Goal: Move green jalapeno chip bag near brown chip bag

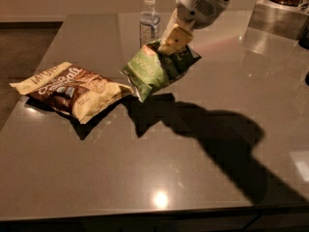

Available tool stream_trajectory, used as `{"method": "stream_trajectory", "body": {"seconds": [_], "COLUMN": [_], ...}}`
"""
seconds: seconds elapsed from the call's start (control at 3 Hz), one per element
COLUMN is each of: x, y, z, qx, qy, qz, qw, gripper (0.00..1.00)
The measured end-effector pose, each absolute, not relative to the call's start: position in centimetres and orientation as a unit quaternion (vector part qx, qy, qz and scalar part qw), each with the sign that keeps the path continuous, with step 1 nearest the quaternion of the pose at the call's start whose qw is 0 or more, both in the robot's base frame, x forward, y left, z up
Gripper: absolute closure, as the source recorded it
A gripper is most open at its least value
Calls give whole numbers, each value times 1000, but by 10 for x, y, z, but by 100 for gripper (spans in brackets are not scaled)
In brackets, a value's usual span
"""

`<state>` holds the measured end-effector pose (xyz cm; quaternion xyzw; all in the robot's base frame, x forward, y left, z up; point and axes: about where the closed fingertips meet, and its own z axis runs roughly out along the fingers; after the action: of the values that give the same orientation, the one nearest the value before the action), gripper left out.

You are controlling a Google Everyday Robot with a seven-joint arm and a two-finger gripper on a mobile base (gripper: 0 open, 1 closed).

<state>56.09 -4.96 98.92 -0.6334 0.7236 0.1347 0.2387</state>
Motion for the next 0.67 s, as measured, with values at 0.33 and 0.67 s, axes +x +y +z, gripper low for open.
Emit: {"method": "stream_trajectory", "body": {"seconds": [0.33, 0.67], "x": [568, 559], "y": [-27, -15], "z": [991, 991], "qx": [-629, -626], "qy": [719, 717], "qz": [159, 151], "qw": [249, 267], "gripper": [61, 30]}}
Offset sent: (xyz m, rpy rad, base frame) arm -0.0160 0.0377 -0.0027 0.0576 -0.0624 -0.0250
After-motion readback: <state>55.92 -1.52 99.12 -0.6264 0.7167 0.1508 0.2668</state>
